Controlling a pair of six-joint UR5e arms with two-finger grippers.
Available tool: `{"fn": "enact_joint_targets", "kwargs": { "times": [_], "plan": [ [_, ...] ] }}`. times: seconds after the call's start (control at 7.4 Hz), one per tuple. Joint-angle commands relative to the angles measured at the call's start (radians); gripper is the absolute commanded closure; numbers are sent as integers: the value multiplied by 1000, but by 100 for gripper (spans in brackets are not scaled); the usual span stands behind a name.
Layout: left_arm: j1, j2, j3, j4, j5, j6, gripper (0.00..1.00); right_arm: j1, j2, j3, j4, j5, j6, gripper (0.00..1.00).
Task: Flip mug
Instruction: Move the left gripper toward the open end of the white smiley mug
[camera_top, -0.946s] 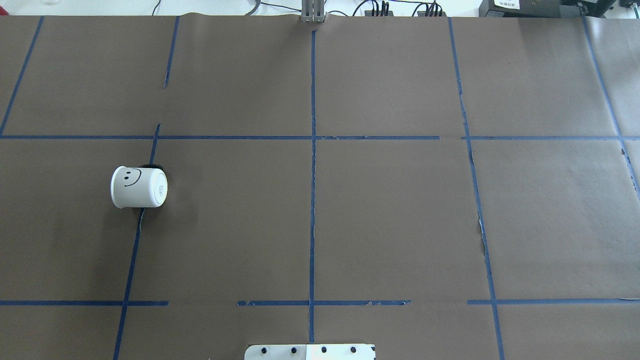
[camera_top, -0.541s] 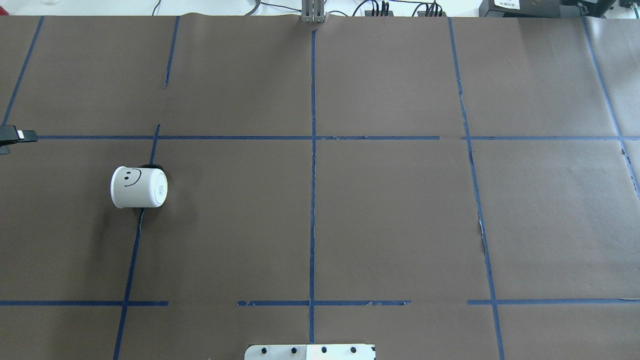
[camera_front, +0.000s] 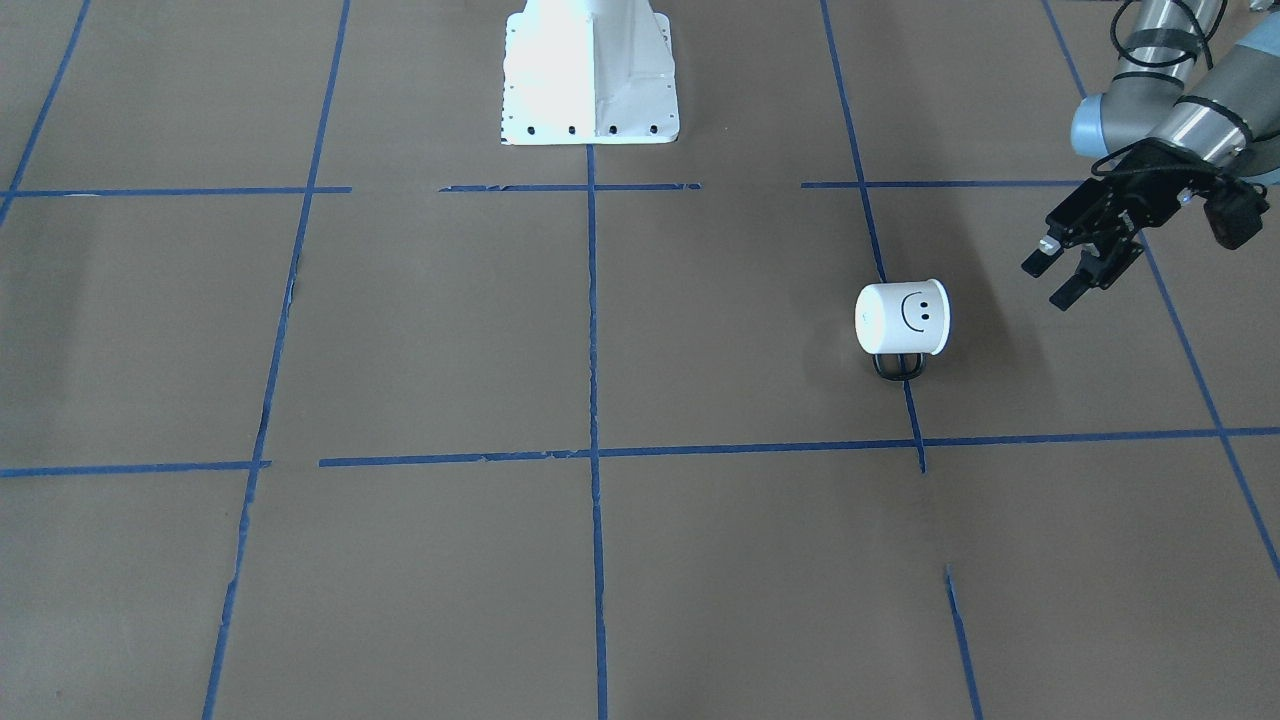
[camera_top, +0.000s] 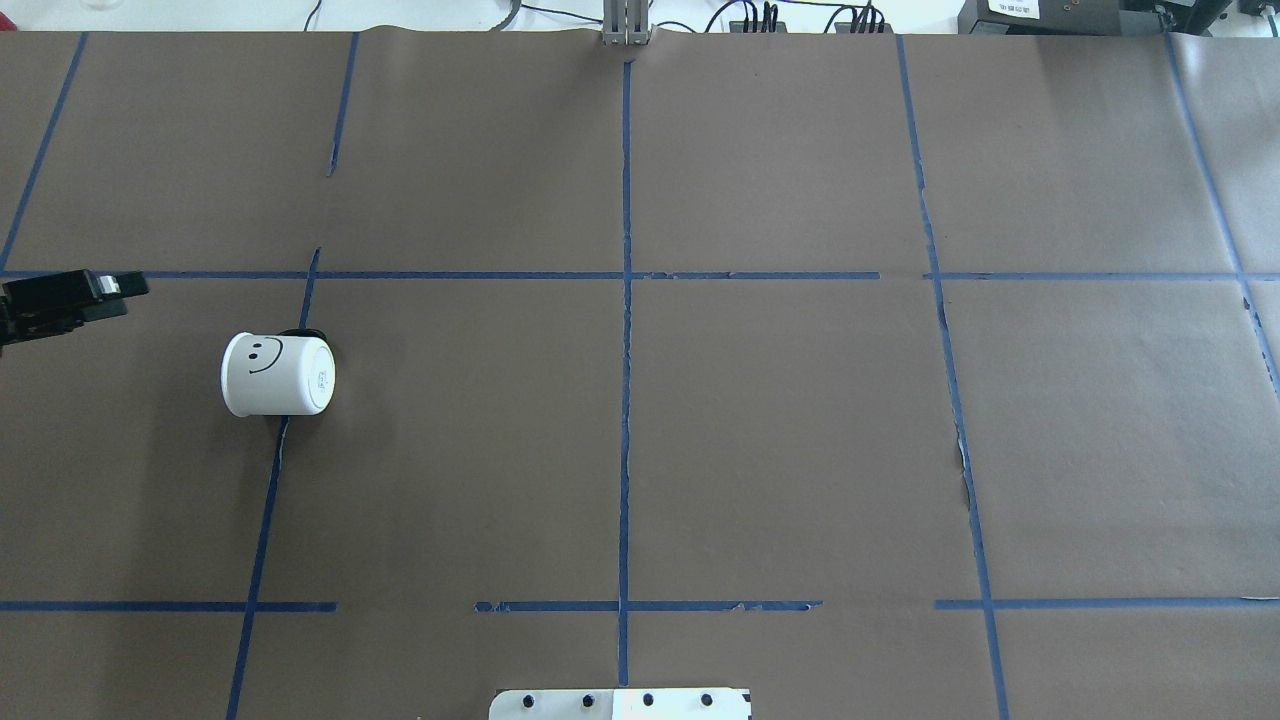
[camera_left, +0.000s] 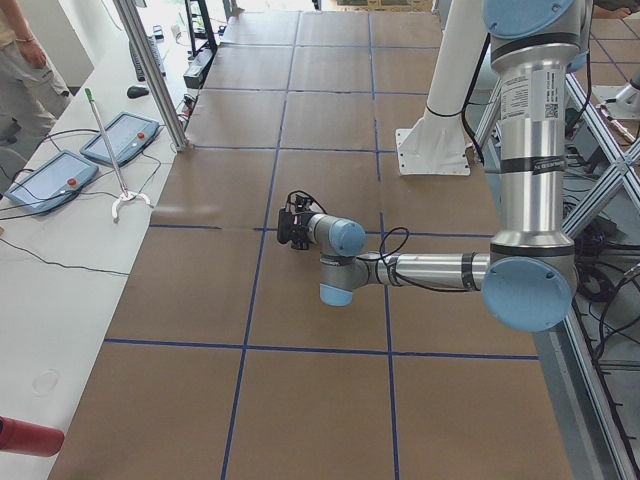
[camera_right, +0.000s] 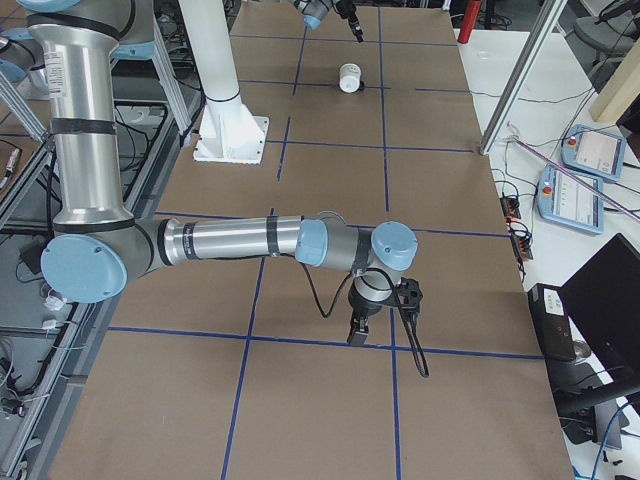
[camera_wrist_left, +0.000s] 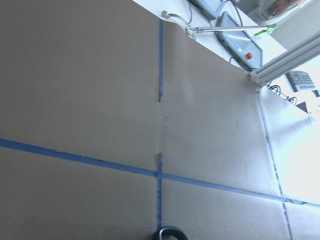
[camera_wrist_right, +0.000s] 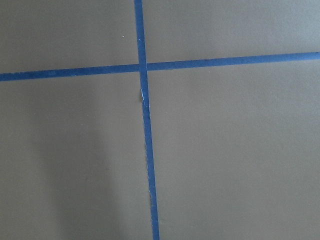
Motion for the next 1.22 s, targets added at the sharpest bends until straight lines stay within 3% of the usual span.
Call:
{"fn": "enact_joint_targets", "kwargs": {
  "times": [0.0, 0.54, 0.68, 0.81, 0.95, 1.08],
  "plan": [
    [126, -94, 116, -95, 105, -32, 0, 0, 1, 0, 0, 0, 0, 0],
    [183, -118, 131, -97, 54, -84, 1, 0, 1, 0, 0, 0, 0, 0],
    [183, -124, 130, -98, 51, -96, 20, 0, 1, 0, 0, 0, 0, 0],
    [183, -144, 130, -103, -22, -151, 82, 0, 1, 0, 0, 0, 0, 0],
    [180, -149, 128, -103, -134, -176, 100, 0, 1, 0, 0, 0, 0, 0],
    [163, -170, 124, -104, -136, -191, 100, 0, 0, 0, 0, 0, 0, 0]
  ]
}}
